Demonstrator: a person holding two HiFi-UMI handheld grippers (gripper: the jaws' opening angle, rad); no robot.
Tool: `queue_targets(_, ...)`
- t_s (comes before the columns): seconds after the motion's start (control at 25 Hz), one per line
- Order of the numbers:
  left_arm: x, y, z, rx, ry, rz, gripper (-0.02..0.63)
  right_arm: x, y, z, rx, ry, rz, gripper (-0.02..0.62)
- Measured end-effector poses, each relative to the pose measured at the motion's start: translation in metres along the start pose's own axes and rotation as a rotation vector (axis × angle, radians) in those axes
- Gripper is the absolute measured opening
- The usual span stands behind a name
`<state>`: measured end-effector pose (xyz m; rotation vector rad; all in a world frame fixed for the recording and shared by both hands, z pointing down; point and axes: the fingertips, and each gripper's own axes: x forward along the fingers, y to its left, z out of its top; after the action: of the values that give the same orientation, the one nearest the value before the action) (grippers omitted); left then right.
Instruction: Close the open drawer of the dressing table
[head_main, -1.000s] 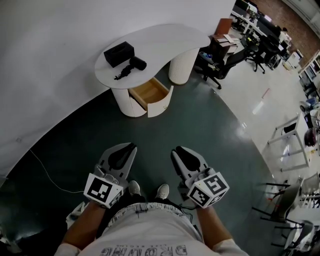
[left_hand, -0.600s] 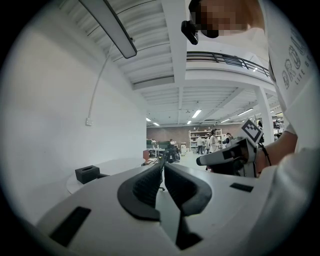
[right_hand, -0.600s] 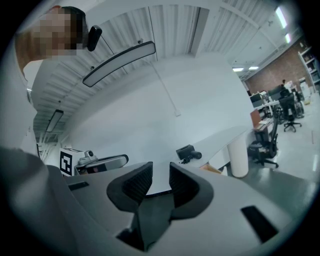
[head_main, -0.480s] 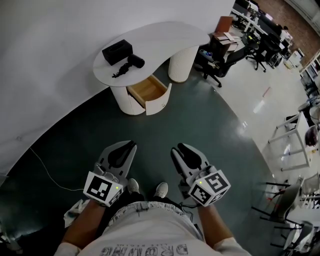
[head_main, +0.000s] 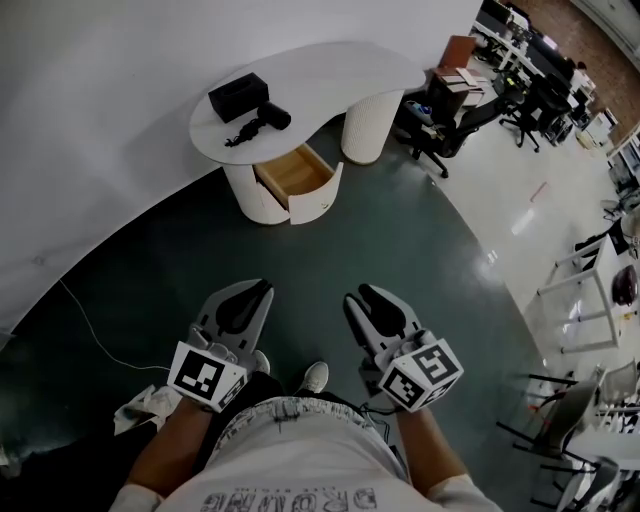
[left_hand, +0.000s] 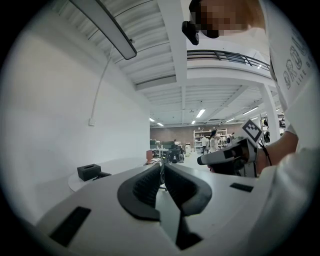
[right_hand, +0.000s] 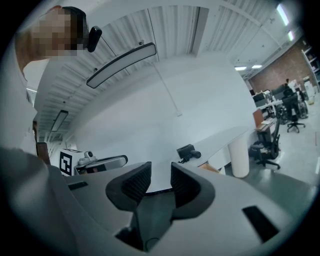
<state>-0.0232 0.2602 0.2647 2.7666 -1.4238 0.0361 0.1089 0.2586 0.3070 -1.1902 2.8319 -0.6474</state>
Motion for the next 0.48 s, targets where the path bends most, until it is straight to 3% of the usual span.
queue_targets(0.48, 0.0028, -0.0045, -0.0026, 0.0, 0.001, 0.034, 0.041, -0.004, -0.0085, -0.0043, 0.001, 0.008, 0.025, 0.13)
